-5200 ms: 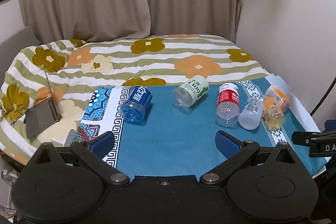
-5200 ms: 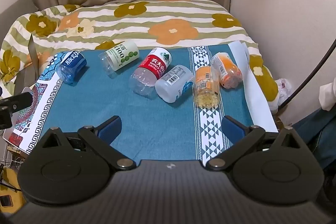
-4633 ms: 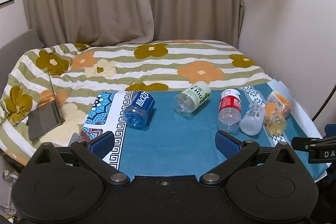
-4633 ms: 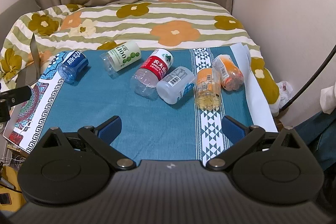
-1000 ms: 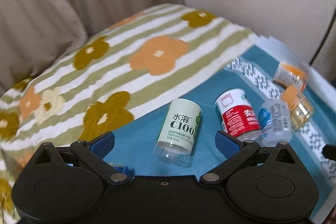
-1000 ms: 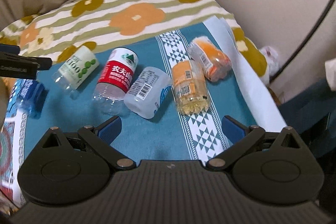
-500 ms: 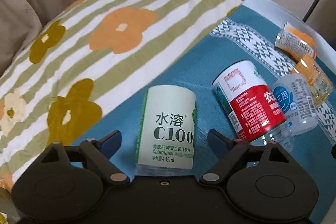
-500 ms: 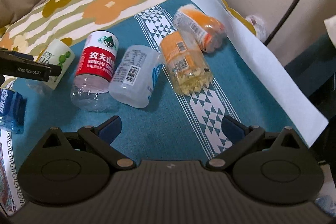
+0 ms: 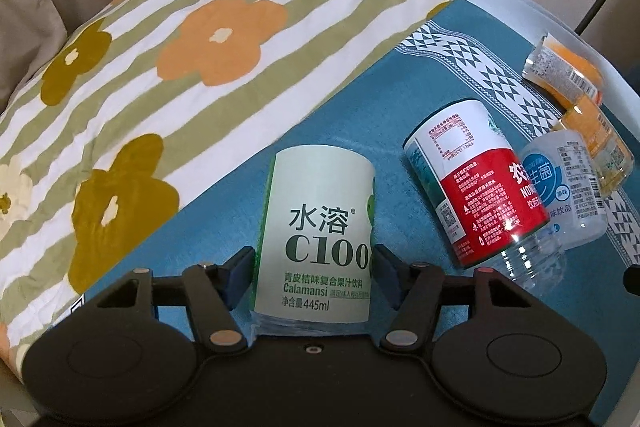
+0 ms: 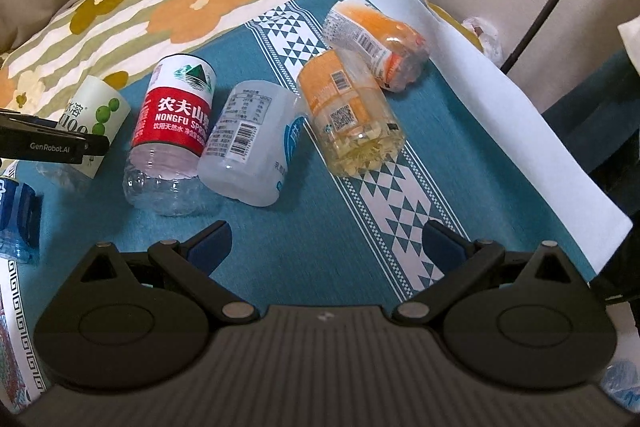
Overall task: Flip cup upright
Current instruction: 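Lift the white-and-green cup with the left gripper toward the right gripper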
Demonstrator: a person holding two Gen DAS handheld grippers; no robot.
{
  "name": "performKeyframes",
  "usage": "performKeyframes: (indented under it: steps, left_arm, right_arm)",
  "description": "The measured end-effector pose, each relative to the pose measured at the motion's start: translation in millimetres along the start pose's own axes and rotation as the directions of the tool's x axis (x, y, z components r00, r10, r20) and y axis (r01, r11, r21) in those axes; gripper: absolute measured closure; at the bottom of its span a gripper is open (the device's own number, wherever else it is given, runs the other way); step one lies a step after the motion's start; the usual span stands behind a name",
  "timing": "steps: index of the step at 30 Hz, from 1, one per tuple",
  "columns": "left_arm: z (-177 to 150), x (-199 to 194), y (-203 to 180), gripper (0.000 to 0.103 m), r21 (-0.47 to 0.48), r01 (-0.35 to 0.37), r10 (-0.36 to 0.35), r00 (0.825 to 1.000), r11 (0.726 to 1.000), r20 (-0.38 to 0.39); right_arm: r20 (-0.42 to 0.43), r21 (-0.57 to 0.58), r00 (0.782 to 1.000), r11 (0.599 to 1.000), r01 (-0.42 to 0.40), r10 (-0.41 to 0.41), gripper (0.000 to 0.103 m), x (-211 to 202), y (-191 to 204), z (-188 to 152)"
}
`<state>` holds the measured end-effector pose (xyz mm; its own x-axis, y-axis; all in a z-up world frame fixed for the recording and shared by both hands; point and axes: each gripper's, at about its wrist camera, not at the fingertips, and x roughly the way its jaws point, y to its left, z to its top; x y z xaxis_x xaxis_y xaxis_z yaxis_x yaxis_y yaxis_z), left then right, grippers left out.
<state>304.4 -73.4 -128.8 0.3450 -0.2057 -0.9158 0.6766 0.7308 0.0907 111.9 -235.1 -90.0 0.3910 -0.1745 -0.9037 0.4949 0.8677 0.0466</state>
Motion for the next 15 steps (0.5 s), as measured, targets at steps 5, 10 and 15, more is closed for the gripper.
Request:
performKeyframes:
  steps: [5,10,15]
  left_arm:
    - [-3,-17,-1,0.036,-0.027,-0.027,0.028,0.999,0.999,0.024]
    - [-7,-43,-5,0.036,-0.091,-0.05,0.054,0.997,0.995,0.052]
    - [-22,-76,-18,0.036,-0.182,-0.075,0.09,0.993,0.981,0.079]
  right_arm:
    - [0.014,-0.024,1.0,1.0,-0.02,0.021,0.0,-6,-2,3]
    - [0.033,-0.067,0.998,0.996,-0.052,0.054,0.0,-18,-6,6]
    - [0.054,-0.13,0.994,0.987,-0.091,0.098,0.0,-32,-15,7]
